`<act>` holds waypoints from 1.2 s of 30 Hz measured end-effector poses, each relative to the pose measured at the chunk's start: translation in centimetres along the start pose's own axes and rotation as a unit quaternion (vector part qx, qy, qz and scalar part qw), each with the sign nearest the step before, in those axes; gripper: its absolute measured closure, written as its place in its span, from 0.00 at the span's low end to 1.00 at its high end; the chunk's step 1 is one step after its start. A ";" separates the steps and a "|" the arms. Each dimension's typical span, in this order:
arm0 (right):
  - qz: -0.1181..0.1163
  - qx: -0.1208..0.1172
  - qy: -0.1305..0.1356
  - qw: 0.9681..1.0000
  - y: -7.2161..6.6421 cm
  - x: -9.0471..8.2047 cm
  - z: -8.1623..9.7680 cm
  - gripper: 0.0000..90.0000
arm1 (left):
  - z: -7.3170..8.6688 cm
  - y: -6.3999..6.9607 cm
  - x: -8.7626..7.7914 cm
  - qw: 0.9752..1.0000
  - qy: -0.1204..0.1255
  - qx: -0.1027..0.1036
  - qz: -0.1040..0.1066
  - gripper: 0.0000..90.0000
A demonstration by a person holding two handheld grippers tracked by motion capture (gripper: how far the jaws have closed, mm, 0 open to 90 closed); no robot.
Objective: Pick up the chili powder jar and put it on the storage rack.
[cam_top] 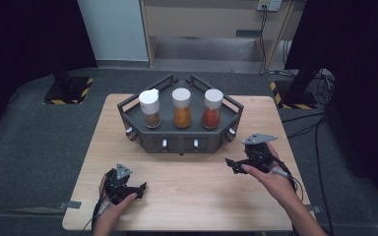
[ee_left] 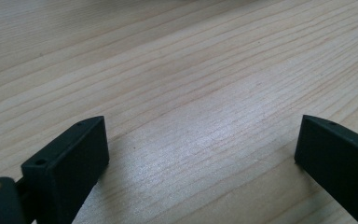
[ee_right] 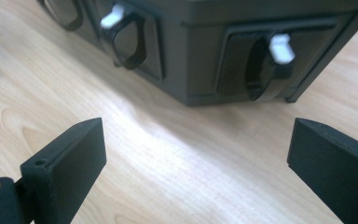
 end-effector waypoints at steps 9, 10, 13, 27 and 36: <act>-0.012 0.002 -0.012 1.000 -1.1 1.1 1.8 0.05 | 0.0 0.0 0.0 1.000 0.000 0.000 0.000 0.02; -0.014 0.001 -0.013 1.000 -1.2 1.2 1.9 0.05 | 0.0 0.0 0.0 1.000 0.000 0.000 0.000 0.02; -0.016 0.002 -0.014 1.000 -1.5 1.4 2.3 0.05 | 0.0 0.0 0.0 1.000 0.000 0.000 0.000 0.02; -0.027 0.000 -0.032 0.999 -3.5 3.0 5.3 0.05 | 0.0 0.0 0.0 1.000 0.000 0.000 0.000 0.02; -0.025 -0.005 -0.044 0.999 -4.3 4.4 7.1 0.05 | 0.0 0.0 0.0 1.000 0.000 0.000 0.000 0.02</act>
Point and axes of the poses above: each handheld gripper's, and its own axes: x roughly forward along the jaws, z roughly out of its underside, y roughly to its right, the point moved 10 cm from there along x, roughly forward along the jaws, and after that the axes turned 5 degrees about z, right-handed, at the moved point
